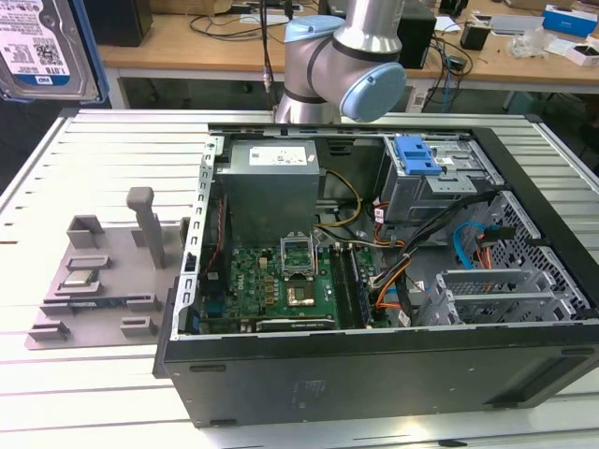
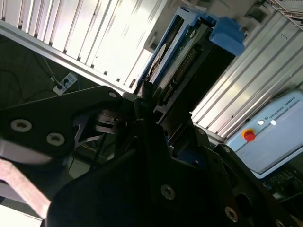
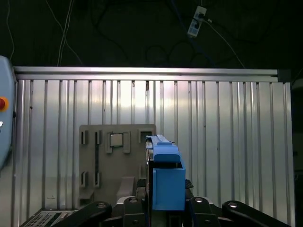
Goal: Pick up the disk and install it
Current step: 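Pick up the disk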
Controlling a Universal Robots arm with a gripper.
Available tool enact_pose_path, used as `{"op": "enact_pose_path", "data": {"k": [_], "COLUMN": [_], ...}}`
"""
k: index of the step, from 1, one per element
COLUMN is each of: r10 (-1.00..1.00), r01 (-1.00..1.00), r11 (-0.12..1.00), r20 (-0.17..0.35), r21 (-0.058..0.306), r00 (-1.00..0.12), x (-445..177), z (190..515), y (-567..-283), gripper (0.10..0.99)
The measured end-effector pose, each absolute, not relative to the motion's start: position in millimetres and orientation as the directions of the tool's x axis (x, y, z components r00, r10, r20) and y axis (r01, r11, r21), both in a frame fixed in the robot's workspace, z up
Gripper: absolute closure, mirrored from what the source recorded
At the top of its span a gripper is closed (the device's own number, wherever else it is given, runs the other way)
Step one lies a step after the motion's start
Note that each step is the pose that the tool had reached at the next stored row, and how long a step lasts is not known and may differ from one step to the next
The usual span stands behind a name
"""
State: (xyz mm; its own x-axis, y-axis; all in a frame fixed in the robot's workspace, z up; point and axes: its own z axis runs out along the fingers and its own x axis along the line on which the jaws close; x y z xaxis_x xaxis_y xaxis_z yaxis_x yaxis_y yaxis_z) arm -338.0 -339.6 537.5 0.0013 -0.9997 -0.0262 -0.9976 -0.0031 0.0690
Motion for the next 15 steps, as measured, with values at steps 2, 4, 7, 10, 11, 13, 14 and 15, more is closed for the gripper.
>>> {"op": "enact_pose_path", "data": {"k": [2,4,7,10,11,13,14,15], "r10": [-1.0,-1.0,-1.0,-1.0,-1.0,-1.0,-1.0,-1.0], "r01": [-0.998,-0.998,-0.997,-0.997,-0.997,-0.997,-0.997,-0.997], "r11": [-0.003,-0.003,-0.003,-0.003,-0.003,-0.003,-0.003,-0.003], "r20": [-0.026,-0.026,-0.026,-0.026,-0.026,-0.026,-0.026,-0.026], "r21": [0.07,0.07,0.072,0.073,0.073,0.074,0.075,0.075], "r00": [0.001,0.001,0.001,0.001,0.001,0.001,0.001,0.001], "x": [-338.0,-337.9,-337.8,-337.6,-337.6,-337.6,-337.5,-337.5], "z": [543.1,548.1,559.0,567.6,571.0,575.7,584.0,588.5], "y": [-339.6,-339.5,-339.4,-339.3,-339.3,-339.3,-339.2,-339.1], "gripper": [0.722,0.722,0.722,0.722,0.722,0.722,0.722,0.722]}}
